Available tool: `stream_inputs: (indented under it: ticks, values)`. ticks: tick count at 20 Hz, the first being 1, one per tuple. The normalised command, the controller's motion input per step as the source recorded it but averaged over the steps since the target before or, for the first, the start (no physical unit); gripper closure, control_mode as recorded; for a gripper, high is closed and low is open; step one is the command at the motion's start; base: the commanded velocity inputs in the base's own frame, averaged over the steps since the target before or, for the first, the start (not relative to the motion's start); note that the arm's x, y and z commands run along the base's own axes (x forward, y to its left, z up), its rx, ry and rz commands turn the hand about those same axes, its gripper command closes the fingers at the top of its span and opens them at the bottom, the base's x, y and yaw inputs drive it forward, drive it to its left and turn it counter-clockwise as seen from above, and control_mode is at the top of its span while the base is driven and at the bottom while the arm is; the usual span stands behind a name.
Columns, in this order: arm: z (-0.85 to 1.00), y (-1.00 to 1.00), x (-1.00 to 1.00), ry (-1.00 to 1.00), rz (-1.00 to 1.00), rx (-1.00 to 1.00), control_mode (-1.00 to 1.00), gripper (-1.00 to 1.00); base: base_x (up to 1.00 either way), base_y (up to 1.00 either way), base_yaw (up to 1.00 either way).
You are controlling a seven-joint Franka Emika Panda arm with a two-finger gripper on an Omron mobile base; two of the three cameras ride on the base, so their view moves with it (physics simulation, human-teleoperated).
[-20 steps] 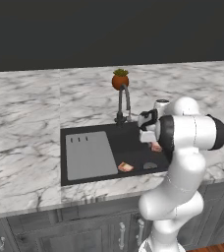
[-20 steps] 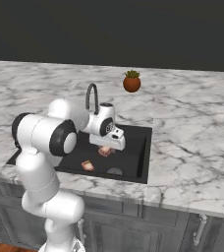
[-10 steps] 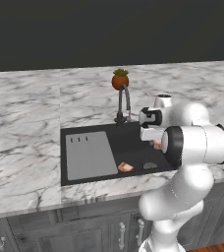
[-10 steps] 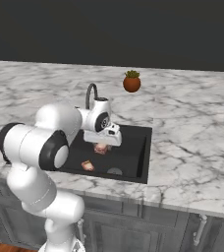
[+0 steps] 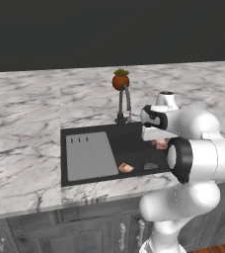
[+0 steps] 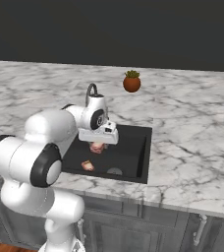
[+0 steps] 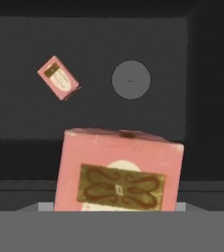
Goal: Pick up the bar soap and bar soap from the sink, and place them back in the cabinet, and close the cabinet door.
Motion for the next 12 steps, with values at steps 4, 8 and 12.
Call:
stream_inputs:
  ticks: [4,8,12]
  values:
    - [0.16,0.08,-0.32,0.0,0.02,0.0,-1.0,1.0,0.0,0.0,0.0]
    - [0.25,0.11,-0.27,0.0,0.02,0.0,-1.0,1.0,0.0,0.0,0.0]
    - [0.33,0.09,-0.24,0.0,0.01,0.0,-1.0,1.0,0.0,0.0,0.0]
